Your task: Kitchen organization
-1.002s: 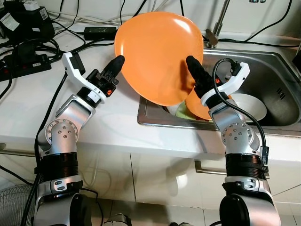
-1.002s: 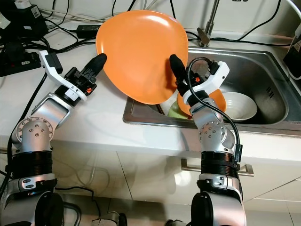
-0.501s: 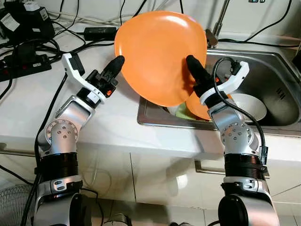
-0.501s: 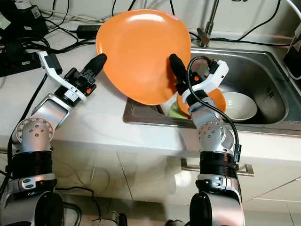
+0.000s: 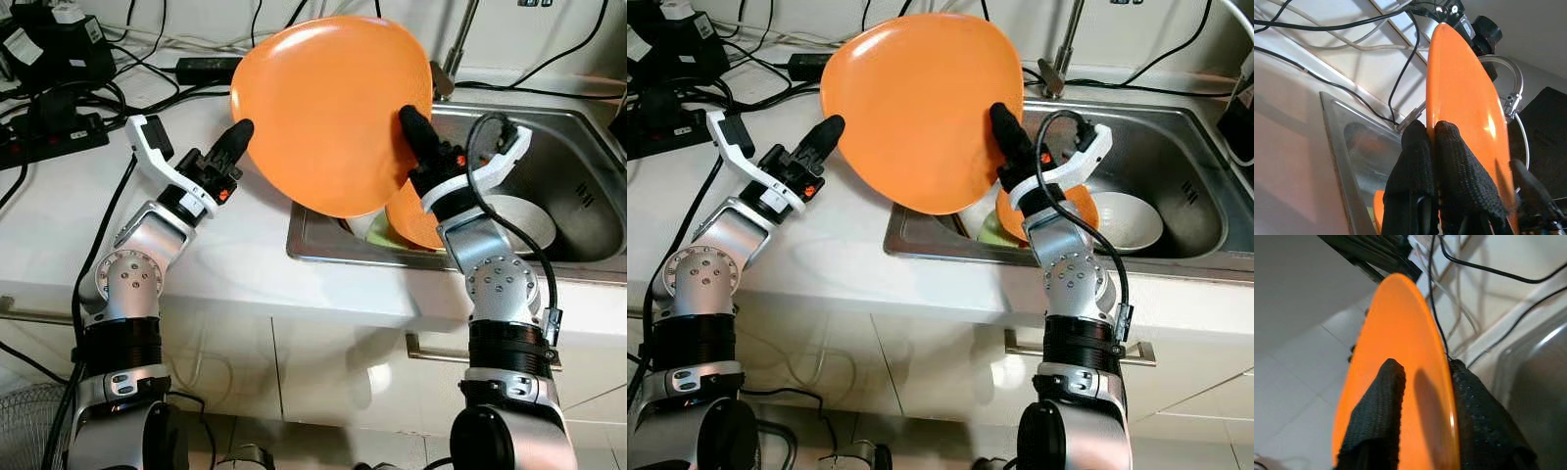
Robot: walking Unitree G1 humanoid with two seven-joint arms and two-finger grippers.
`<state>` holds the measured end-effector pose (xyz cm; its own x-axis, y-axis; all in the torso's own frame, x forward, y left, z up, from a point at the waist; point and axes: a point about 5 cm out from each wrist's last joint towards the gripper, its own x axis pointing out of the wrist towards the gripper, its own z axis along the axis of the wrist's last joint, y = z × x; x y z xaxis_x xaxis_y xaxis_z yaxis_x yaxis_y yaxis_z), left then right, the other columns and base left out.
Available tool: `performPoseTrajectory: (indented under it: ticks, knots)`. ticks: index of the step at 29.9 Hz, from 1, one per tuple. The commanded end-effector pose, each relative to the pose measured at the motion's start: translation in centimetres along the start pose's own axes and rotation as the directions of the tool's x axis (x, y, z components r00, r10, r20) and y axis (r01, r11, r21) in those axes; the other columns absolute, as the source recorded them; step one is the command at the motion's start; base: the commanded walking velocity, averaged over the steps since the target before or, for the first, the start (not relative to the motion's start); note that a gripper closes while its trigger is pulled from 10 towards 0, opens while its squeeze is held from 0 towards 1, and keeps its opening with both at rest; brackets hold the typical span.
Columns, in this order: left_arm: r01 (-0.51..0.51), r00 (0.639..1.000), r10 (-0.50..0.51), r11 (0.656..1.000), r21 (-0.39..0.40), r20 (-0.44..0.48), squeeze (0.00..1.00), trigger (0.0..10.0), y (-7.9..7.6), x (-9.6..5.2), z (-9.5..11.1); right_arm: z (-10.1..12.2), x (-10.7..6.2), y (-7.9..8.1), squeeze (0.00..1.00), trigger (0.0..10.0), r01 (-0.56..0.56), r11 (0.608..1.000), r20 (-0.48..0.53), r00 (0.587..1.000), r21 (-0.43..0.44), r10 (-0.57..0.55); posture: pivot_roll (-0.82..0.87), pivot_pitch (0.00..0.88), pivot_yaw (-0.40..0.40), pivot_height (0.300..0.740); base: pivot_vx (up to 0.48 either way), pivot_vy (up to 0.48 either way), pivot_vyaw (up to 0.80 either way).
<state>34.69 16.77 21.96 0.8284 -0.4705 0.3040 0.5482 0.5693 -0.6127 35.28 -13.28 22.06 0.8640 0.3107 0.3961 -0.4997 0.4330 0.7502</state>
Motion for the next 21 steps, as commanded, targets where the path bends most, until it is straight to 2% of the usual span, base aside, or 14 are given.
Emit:
performPoseTrajectory:
  ticks: [1, 6, 7, 9, 21]
  knots:
    - [0.01, 0.999, -0.009, 1.0, 0.03, -0.043, 0.0, 10.0, -0.32, 0.57, -0.48, 0.37, 0.06, 1.41, 0.0, 0.0, -0.097, 0.995, 0.02, 0.995, 0.024, 0.097, 0.04, 0.036, 0.031, 0.74, 0.0, 0.0, 0.0]
    - [0.004, 0.999, -0.002, 0.999, 0.04, -0.046, 0.0, 10.0, -0.25, 0.72, -0.54, 0.49, -0.09, 1.69, 0.0, 0.0, -0.118, 0.992, 0.027, 0.993, 0.034, 0.117, 0.03, 0.037, 0.034, 0.74, 0.0, 0.0, 0.0]
    - [-0.002, 0.999, 0.004, 0.999, 0.049, -0.05, 0.13, 10.0, -0.21, 0.82, -0.58, 0.49, -0.09, 1.74, 0.0, 0.0, -0.121, 0.992, 0.025, 0.992, 0.032, 0.12, 0.03, 0.037, 0.034, 0.74, 0.0, 0.0, 0.0]
    - [0.0, 0.999, 0.003, 0.998, 0.058, -0.053, 1.0, 10.0, -0.26, 0.89, -0.63, 0.5, -0.15, 1.75, 0.0, 0.0, -0.12, 0.992, 0.021, 0.993, 0.028, 0.12, 0.03, 0.036, 0.034, 0.74, 0.0, 0.0, 0.0]
    - [0.012, 0.999, -0.008, 0.996, 0.083, -0.052, 1.0, 10.0, -0.6, 0.96, -0.73, 0.57, -0.28, 1.48, 0.0, 0.0, -0.092, 0.996, 0.018, 0.996, -0.006, 0.092, 0.04, 0.04, 0.034, 0.74, 0.0, 0.0, 0.0]
